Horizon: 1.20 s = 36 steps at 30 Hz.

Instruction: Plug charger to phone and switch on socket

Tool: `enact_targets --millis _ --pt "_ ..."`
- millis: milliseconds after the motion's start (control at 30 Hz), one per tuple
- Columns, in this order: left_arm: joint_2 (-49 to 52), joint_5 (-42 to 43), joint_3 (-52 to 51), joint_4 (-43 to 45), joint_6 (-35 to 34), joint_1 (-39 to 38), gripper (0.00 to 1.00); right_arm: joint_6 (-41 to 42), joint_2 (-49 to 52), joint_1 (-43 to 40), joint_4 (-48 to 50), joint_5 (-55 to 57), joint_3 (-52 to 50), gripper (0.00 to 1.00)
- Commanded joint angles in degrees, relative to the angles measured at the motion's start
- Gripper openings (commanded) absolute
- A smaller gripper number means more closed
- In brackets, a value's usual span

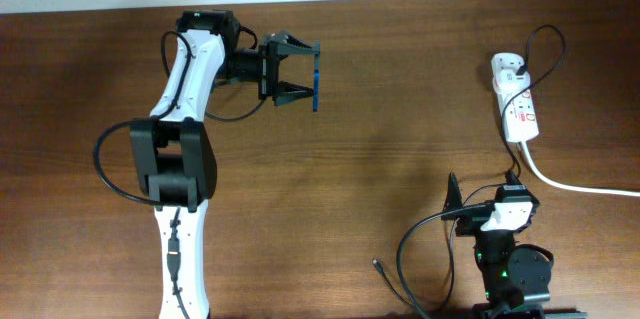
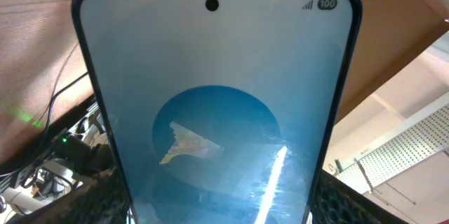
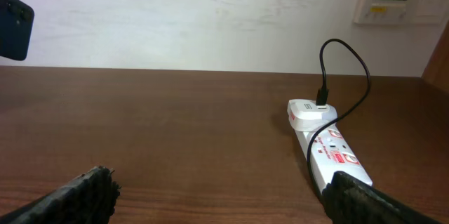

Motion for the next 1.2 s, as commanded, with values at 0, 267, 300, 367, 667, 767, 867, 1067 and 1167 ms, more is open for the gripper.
enact_targets --millis 0,267,300,367,667,767,867,1067,1167 --pt "0.0 3.2 1.6 -0.2 1.3 0.4 0.78 0.2 -0.3 0.3 -0.4 0.3 -0.3 0.98" --pt "0.0 3.2 1.6 -0.2 1.3 0.4 0.78 0.2 -0.3 0.3 -0.4 0.3 -0.3 0.98" --pt "0.0 3.2 1.6 -0.2 1.3 0.4 0.78 0.2 -0.3 0.3 -0.4 0.3 -0.3 0.98" --pt "0.0 3.2 1.6 -0.2 1.3 0.4 0.78 0.2 -0.3 0.3 -0.4 0.3 -0.3 0.98" --pt "0.0 3.2 1.6 -0.2 1.3 0.4 0.79 0.2 -0.3 0.3 -0.4 0.3 -0.3 0.98" --pt "0.0 3.2 1.6 -0.2 1.3 0.4 0.77 0.2 -0.3 0.3 -0.4 0.3 -0.3 0.98" --pt "0.0 3.2 1.6 -0.2 1.3 0.4 0.78 0.2 -0.3 0.3 -0.4 0.3 -0.3 0.98" --pt "0.0 3.2 1.6 -0.2 1.3 0.4 0.78 0.2 -0.3 0.3 -0.4 0.3 -0.3 0.98" --pt "0.0 3.2 1.6 -0.2 1.3 0.4 0.79 0.2 -0.3 0.3 -0.4 0.3 -0.3 0.98"
